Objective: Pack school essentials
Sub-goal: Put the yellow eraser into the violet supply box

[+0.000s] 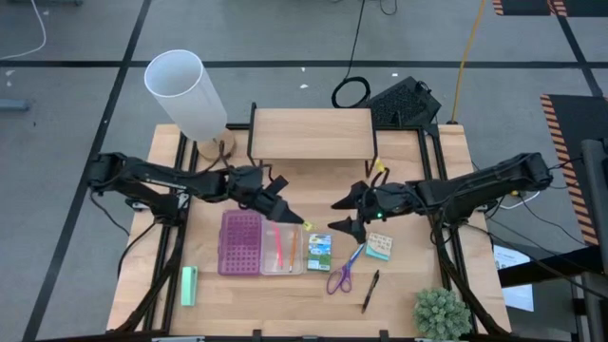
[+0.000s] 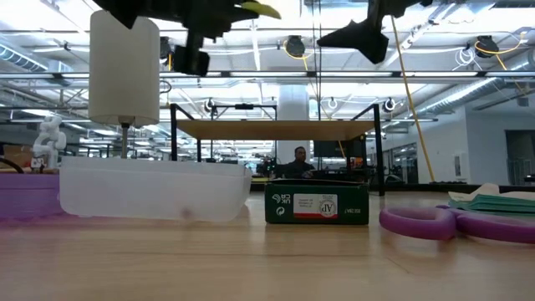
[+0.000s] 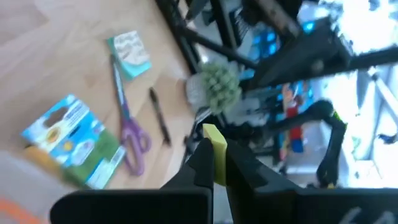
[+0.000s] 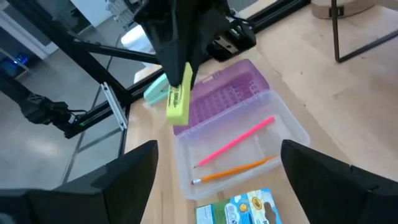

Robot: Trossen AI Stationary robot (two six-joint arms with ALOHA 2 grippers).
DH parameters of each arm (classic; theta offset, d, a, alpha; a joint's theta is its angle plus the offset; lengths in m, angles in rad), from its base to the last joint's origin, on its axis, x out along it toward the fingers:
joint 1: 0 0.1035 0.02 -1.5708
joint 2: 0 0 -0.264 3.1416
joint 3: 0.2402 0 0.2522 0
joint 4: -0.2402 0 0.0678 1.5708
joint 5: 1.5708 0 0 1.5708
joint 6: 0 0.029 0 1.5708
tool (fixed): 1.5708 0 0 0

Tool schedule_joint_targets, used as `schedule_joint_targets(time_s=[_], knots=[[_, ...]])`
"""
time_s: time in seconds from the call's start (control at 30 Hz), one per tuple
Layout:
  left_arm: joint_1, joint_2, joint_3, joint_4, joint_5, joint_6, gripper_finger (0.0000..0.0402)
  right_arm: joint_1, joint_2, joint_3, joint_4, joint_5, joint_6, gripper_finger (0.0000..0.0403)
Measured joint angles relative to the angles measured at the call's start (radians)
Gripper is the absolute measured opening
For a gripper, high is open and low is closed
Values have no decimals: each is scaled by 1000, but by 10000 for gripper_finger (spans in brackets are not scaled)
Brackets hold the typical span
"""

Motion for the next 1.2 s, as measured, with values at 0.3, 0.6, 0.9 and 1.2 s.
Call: schedule_joint_targets(time_s=[0.3,0.6,0.9,1.2], knots=[[16,-153,-1,-265,148,177,12,0,-45,0,-49,30,134,334],[16,-204,0,-395,236,354,12,3,-45,0,-67,29,331,334],[21,-115,0,-420,225,618,12,3,-45,0,-133,29,409,334],[13,100,0,-445,233,798,18,10,-45,0,-138,28,443,334]])
